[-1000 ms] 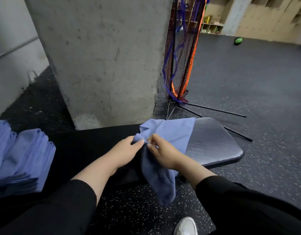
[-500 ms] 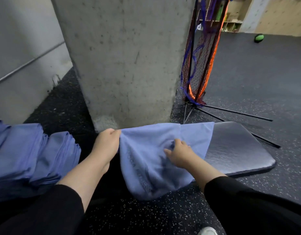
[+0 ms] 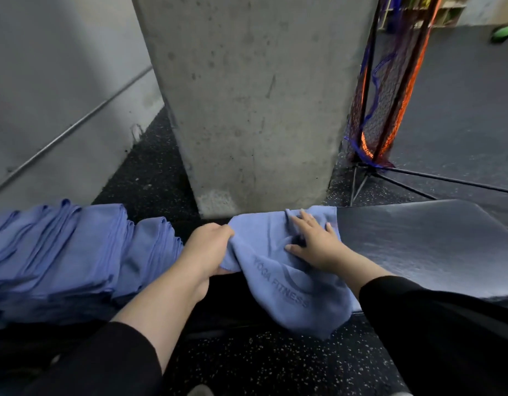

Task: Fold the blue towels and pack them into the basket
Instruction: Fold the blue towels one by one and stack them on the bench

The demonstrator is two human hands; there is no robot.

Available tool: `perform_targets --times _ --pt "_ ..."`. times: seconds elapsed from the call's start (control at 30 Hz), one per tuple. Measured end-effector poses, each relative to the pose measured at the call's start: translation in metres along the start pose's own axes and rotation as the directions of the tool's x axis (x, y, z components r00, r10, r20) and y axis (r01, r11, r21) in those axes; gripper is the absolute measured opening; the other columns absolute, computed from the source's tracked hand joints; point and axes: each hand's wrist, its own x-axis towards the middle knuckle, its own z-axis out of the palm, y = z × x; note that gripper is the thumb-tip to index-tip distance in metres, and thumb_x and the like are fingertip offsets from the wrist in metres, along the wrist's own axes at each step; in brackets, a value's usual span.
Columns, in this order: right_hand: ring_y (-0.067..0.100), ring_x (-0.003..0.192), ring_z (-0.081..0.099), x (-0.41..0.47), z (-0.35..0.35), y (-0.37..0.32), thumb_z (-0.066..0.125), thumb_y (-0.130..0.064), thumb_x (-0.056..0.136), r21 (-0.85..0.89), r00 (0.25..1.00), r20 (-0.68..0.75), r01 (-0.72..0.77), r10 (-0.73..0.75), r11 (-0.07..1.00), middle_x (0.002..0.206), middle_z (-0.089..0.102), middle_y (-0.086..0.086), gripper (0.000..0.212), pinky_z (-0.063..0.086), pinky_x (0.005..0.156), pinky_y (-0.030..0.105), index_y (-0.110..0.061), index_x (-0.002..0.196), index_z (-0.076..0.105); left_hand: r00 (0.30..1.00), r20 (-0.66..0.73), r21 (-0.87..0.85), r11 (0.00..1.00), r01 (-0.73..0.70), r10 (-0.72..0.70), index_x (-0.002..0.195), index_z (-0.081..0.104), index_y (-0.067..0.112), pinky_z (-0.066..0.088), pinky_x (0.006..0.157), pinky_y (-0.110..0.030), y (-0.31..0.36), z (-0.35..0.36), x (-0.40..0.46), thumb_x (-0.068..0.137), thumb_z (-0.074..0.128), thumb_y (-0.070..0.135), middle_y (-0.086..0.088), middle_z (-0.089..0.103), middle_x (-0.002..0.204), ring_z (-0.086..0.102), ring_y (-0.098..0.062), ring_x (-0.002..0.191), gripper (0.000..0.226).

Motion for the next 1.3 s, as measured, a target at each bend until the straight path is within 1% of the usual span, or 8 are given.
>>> perform_targets --times 0.13,0.23,0.33,0.47,0.7,1.1,1.2,1.3 --pt "0.019 0.148 0.029 -0.017 -0.011 -0.016 0.053 -0.049 0.098 -0.025 0.982 -0.189 0.007 -0.011 1.000 0.163 0.028 0.000 0.061 0.024 0.118 0.049 -0.028 0.152 0.036 1.000 0.030 0.016 1.000 0.006 -0.007 0.087 0.062 0.008 0.061 0.081 -0.054 0.000 -0.002 -0.002 0.092 0.049 0.009 -0.013 0.063 0.088 0.065 -0.028 0.083 0.014" --pt "0.015 0.106 0.062 -0.045 -0.024 -0.038 0.055 -0.049 0.097 0.176 0.960 -0.243 0.186 -0.140 0.967 0.115 0.066 -0.006 0.033 0.048 0.094 0.038 -0.024 0.115 0.065 1.000 0.029 -0.051 0.999 -0.003 0.005 0.104 0.064 -0.001 0.063 0.075 -0.047 0.004 0.002 -0.003 0.097 0.047 0.007 -0.024 0.068 0.109 0.070 -0.036 0.102 0.020" --pt "0.006 0.094 0.061 -0.077 -0.031 -0.059 0.059 -0.064 0.083 0.323 0.955 -0.107 0.296 -0.276 0.899 0.099 0.066 -0.011 0.044 0.048 0.084 0.025 -0.026 0.105 0.063 0.999 0.016 -0.114 0.993 -0.037 0.039 0.117 0.062 0.004 0.063 0.067 -0.040 0.008 0.007 -0.004 0.100 0.045 0.007 -0.022 0.068 0.117 0.070 -0.036 0.101 0.024" --pt "0.012 0.122 0.054 -0.101 -0.021 -0.072 0.074 -0.062 0.075 0.147 0.987 -0.031 0.161 -0.158 0.976 0.137 0.053 -0.010 0.094 0.046 0.099 0.036 -0.031 0.151 0.029 0.992 -0.010 -0.172 0.977 -0.127 0.127 0.134 0.055 0.019 0.062 0.072 -0.038 0.014 0.013 -0.011 0.101 0.046 0.005 -0.003 0.056 0.119 0.065 -0.020 0.096 0.036" --pt "0.035 0.088 0.061 -0.088 -0.014 -0.068 0.053 -0.019 0.089 0.071 0.962 -0.270 0.067 -0.046 0.995 0.092 0.067 0.004 0.010 0.032 0.062 0.039 -0.021 0.097 0.048 0.979 -0.023 -0.340 0.919 -0.198 0.202 0.103 0.069 0.006 0.062 0.076 -0.041 0.024 0.012 -0.014 0.099 0.037 -0.004 -0.015 0.072 0.087 0.073 -0.020 0.073 0.034" --pt "0.038 0.089 0.066 -0.062 -0.077 -0.003 0.059 -0.010 0.086 0.068 0.902 -0.423 -0.067 0.090 0.995 0.090 0.073 0.013 0.019 0.049 0.071 0.037 -0.019 0.096 0.072 0.945 -0.283 -0.251 0.938 -0.238 0.164 0.098 0.062 0.019 0.055 0.061 -0.033 0.024 -0.013 0.020 0.101 0.034 0.003 -0.015 0.057 0.107 0.061 -0.024 0.073 0.032" --pt "0.025 0.077 0.071 -0.062 -0.093 -0.003 0.054 -0.003 0.089 0.339 0.829 -0.539 0.050 0.151 0.939 0.088 0.072 0.001 0.031 0.058 0.071 0.035 -0.023 0.105 0.072 0.950 -0.270 -0.334 0.911 -0.243 0.154 0.098 0.064 0.017 0.058 0.062 -0.030 0.028 -0.011 0.021 0.104 0.039 0.004 -0.014 0.060 0.105 0.064 -0.022 0.075 0.029" --pt "0.000 0.073 0.062 -0.065 -0.104 -0.006 0.061 -0.003 0.091 0.389 0.763 -0.637 0.190 0.114 0.901 0.084 0.069 -0.012 0.028 0.045 0.071 0.013 -0.024 0.104 0.072 0.973 -0.189 -0.532 0.819 -0.215 0.133 0.108 0.066 0.010 0.059 0.080 -0.035 0.036 -0.008 0.018 0.100 0.037 -0.003 -0.015 0.063 0.114 0.065 -0.025 0.100 0.033"
